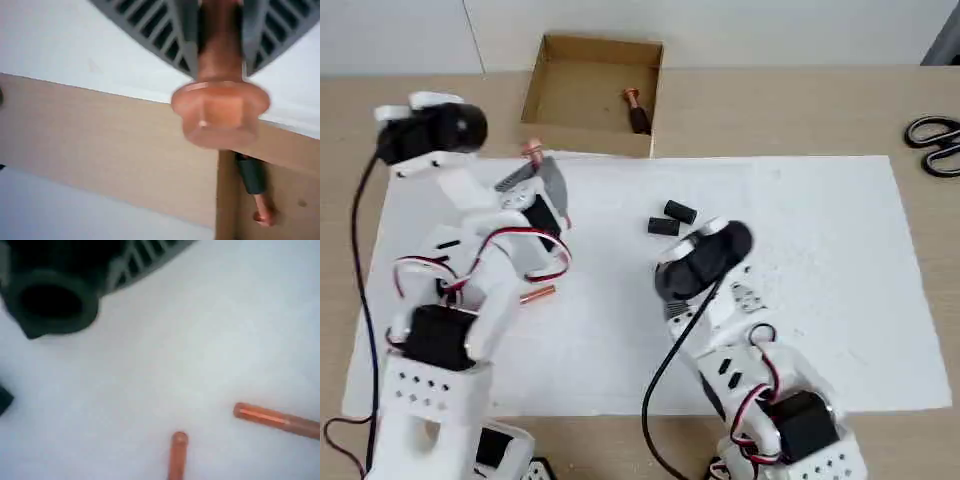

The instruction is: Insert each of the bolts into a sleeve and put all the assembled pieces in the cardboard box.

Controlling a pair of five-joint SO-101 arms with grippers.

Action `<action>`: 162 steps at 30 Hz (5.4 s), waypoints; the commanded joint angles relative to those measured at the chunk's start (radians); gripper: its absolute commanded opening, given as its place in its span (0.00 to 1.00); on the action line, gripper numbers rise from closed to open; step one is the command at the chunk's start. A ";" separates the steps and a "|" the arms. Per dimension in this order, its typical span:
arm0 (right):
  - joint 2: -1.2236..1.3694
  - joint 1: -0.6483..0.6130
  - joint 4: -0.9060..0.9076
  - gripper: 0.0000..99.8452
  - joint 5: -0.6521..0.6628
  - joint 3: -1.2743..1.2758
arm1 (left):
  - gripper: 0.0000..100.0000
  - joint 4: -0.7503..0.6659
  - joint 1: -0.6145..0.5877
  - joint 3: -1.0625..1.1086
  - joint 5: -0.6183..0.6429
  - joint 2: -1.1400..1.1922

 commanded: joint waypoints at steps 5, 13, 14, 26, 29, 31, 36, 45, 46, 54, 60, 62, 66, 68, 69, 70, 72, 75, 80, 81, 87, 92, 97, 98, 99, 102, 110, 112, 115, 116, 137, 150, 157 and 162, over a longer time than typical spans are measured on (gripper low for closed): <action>-0.013 -0.094 -0.047 0.00 -0.014 0.029 | 0.01 -0.160 0.138 0.079 0.006 -0.028; -0.005 -0.096 -0.283 0.00 -0.158 0.184 | 0.01 -0.308 0.203 0.205 0.005 -0.029; -0.005 -0.099 -0.326 0.00 -0.190 0.213 | 0.01 -0.334 0.210 0.226 0.005 -0.031; -0.015 -0.142 -0.447 0.00 -0.218 0.304 | 0.01 -0.353 0.267 0.277 0.005 -0.032; -0.015 -0.140 -0.447 0.00 -0.216 0.304 | 0.01 -0.353 0.273 0.297 -0.049 -0.032; -0.015 -0.137 -0.447 0.00 -0.215 0.304 | 0.01 -0.353 0.273 0.303 -0.064 -0.043; -0.015 -0.137 -0.447 0.00 -0.215 0.304 | 0.01 -0.353 0.273 0.344 -0.063 -0.097; -0.015 -0.137 -0.447 0.00 -0.215 0.304 | 0.01 -0.353 0.273 0.394 -0.061 -0.123; -0.015 -0.137 -0.447 0.00 -0.215 0.304 | 0.01 -0.353 0.275 0.397 -0.061 -0.123; -0.015 -0.137 -0.447 0.00 -0.215 0.304 | 0.01 -0.353 0.313 0.412 -0.064 -0.123; -0.015 -0.137 -0.447 0.00 -0.215 0.304 | 0.01 -0.353 0.310 0.432 -0.066 -0.124; -0.015 -0.136 -0.447 0.00 -0.215 0.304 | 0.01 -0.351 0.308 0.433 -0.066 -0.124; -0.015 -0.136 -0.449 0.00 -0.215 0.304 | 0.01 -0.293 0.310 0.426 -0.066 -0.124; -0.015 -0.136 -0.449 0.00 -0.215 0.304 | 0.01 -0.267 0.308 0.426 -0.066 -0.124; -0.015 -0.136 -0.449 0.00 -0.215 0.304 | 0.01 -0.258 0.308 0.426 -0.066 -0.124; -0.015 -0.136 -0.449 0.00 -0.215 0.304 | 0.01 -0.253 0.308 0.426 -0.066 -0.124; -0.015 -0.136 -0.449 0.00 -0.215 0.304 | 0.01 -0.253 0.308 0.426 -0.066 -0.124; -0.015 -0.136 -0.449 0.00 -0.215 0.304 | 0.01 -0.239 0.308 0.426 -0.066 -0.124; -0.015 -0.136 -0.449 0.00 -0.213 0.304 | 0.01 -0.187 0.315 0.424 -0.066 -0.124; -0.015 -0.136 -0.449 0.00 -0.213 0.304 | 0.01 -0.183 0.315 0.424 -0.066 -0.124; -0.015 -0.136 -0.449 0.00 -0.213 0.304 | 0.01 -0.129 0.316 0.404 -0.068 -0.137; -0.015 -0.136 -0.449 0.00 -0.213 0.304 | 0.01 -0.058 0.316 0.397 -0.068 -0.181; -0.015 -0.136 -0.449 0.00 -0.213 0.304 | 0.01 -0.049 0.316 0.435 -0.068 -0.187; -0.015 -0.136 -0.449 0.00 -0.213 0.304 | 0.01 -0.049 0.319 0.443 -0.068 -0.187; -0.015 -0.136 -0.449 0.00 -0.213 0.304 | 0.01 -0.048 0.330 0.449 -0.068 -0.187; -0.015 -0.136 -0.449 0.00 -0.213 0.304 | 0.01 -0.049 0.361 0.455 -0.068 -0.187; -0.015 -0.136 -0.449 0.00 -0.213 0.304 | 0.15 -0.009 0.368 0.452 -0.110 -0.187; -0.015 -0.136 -0.449 0.00 -0.213 0.304 | 0.21 0.011 0.370 0.447 -0.110 -0.187; -0.015 -0.136 -0.449 0.00 -0.213 0.304 | 0.24 0.018 0.370 0.438 -0.110 -0.189; -0.015 -0.136 -0.449 0.00 -0.213 0.305 | 0.24 0.028 0.367 0.427 -0.110 -0.189; -0.004 -0.004 -0.469 0.00 -0.213 0.269 | 0.25 0.339 -0.242 0.180 -0.252 -0.189; 0.456 0.157 -0.501 0.00 -0.176 -0.255 | 0.24 0.468 -0.445 0.219 -0.525 -0.189; 1.055 0.157 -0.504 0.00 -0.176 -0.856 | 0.24 0.522 -0.446 0.219 -0.525 -0.189; 1.417 0.151 -0.590 0.01 -0.183 -1.188 | 0.24 0.526 -0.446 0.214 -0.528 -0.189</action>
